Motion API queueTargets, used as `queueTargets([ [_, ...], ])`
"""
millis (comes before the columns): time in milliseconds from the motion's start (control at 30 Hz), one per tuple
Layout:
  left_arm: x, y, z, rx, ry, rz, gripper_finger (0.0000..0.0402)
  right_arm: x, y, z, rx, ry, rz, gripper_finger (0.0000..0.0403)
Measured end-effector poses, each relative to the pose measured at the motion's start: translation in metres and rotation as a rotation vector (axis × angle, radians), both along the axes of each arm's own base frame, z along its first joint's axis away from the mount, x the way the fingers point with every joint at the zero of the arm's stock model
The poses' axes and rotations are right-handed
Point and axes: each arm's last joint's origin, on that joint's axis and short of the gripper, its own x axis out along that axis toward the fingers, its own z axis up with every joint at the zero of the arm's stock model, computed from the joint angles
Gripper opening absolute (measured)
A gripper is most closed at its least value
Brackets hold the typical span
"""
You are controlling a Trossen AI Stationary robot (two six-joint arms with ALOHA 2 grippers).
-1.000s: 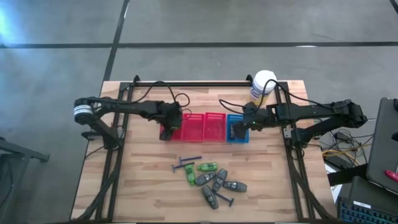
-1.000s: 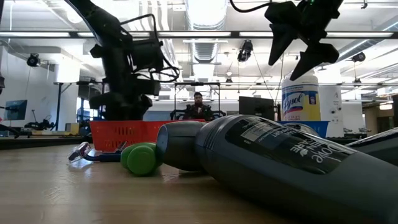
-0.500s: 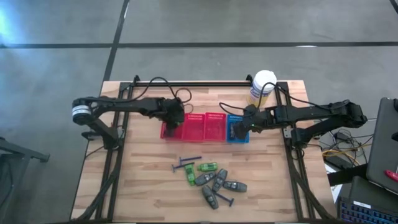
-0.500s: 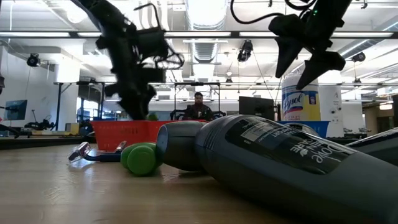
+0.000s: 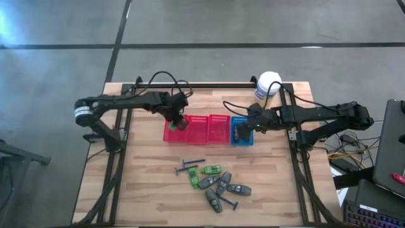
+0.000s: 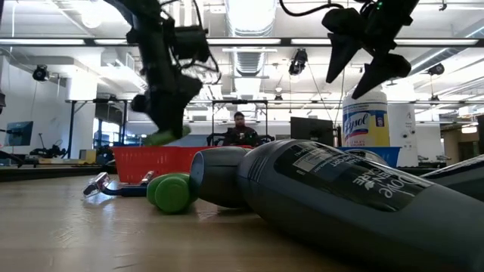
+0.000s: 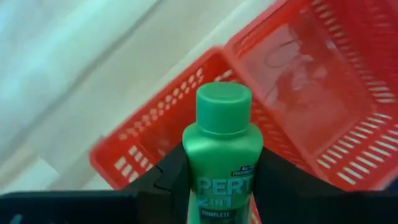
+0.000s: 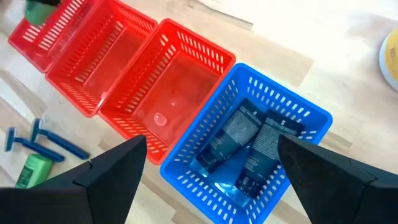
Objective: Pick & Place Travel size toiletries
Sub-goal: Put the green shampoo bottle into the left red bin
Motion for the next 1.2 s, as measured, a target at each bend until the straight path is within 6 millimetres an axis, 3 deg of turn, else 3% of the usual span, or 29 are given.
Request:
queueTargets([
  [133, -0.004, 0.000, -0.019, -0.026, -0.029, 0.100, 0.0155, 0.000, 0.000, 0.000, -0.006, 0.000, -0.005, 0.0349],
  [267, -0.009, -0.002, -0.024, -0.049, 0.003, 0.128, 0.0189, 0.000, 0.000, 0.000, -0.006, 0.000, -0.005, 0.0345],
  [500, -0.008, -0.002, -0.008, -0.022, -0.053, 0.066, 0.0234, 0.000, 0.000, 0.000, -0.005, -0.001, -0.006, 0.0359],
  [567, -0.006, -0.009, 0.005, 0.004, -0.098, -0.108, 0.0236, 0.000, 0.000, 0.000, -0.005, -0.001, -0.006, 0.0362],
  [633, -0.004, -0.024, 0.021, 0.028, -0.184, -0.418, 0.0234, 0.000, 0.000, 0.000, -0.005, 0.000, -0.005, 0.0363],
  [767, -0.006, -0.073, 0.043, 0.156, -0.318, -0.981, 0.0231, 0.000, 0.000, 0.000, -0.004, 0.000, -0.004, 0.0363],
  [867, -0.006, -0.111, 0.044, 0.320, -0.296, -1.293, 0.0231, 0.000, 0.000, 0.000, -0.004, 0.000, -0.004, 0.0363],
  [1000, 0.008, -0.150, 0.026, 0.456, -0.293, -1.486, 0.0232, 0.000, 0.000, 0.000, 0.011, 0.002, 0.010, 0.0363],
  [1200, 0.031, -0.185, -0.002, 0.525, -0.311, -1.682, 0.0232, 0.000, 0.011, -0.001, 0.052, 0.014, 0.091, 0.0363],
])
